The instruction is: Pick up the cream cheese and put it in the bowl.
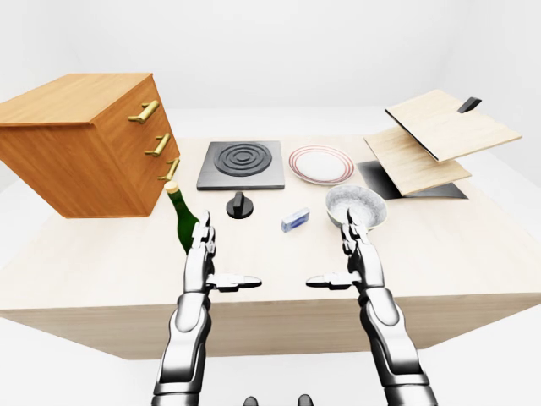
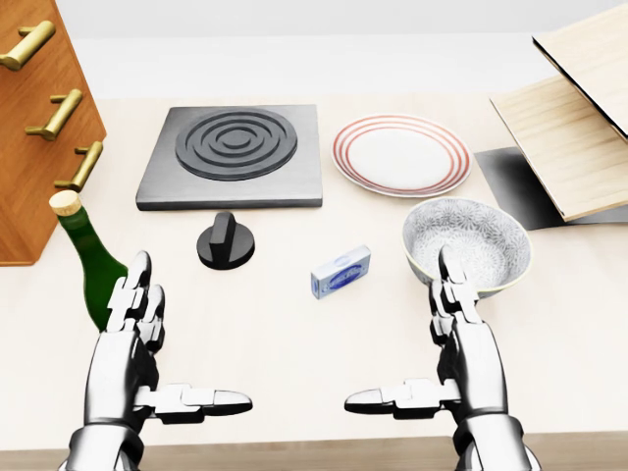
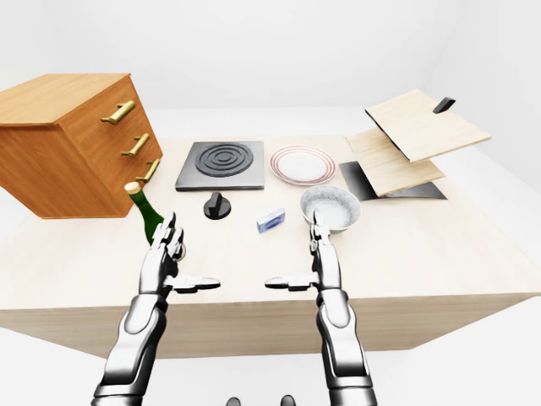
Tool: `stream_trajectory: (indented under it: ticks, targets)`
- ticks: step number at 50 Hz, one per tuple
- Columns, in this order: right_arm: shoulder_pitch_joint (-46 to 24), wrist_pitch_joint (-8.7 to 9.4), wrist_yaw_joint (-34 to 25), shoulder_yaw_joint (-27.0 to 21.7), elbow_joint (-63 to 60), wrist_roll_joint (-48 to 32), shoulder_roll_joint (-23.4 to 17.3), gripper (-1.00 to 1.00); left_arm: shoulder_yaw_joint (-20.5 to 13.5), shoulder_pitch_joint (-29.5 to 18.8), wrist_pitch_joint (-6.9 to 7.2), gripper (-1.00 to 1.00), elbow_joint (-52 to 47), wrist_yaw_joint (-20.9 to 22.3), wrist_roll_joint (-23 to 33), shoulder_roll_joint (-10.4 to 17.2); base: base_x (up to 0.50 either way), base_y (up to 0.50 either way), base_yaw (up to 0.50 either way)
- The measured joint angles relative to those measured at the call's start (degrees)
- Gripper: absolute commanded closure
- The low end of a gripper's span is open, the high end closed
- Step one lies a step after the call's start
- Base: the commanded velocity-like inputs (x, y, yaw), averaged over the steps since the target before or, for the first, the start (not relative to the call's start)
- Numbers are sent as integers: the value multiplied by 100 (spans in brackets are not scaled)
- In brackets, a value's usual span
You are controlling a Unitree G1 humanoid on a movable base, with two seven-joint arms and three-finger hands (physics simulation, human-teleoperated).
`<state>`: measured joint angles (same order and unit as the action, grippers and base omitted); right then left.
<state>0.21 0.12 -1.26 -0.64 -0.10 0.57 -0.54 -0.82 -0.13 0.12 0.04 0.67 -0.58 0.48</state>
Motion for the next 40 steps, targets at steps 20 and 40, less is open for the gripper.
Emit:
stream_trajectory:
  ticks: [20,40]
  targets:
    - [59,92,-288,-87,-87,31,-3,-100,-135,-43,109,-100,-11,100,-99,100,0,-22,0]
    - [80,102,-324,-97,-191,-52,-104,-100,-147,-68,132,-100,12,138,-160,17,0,-28,0]
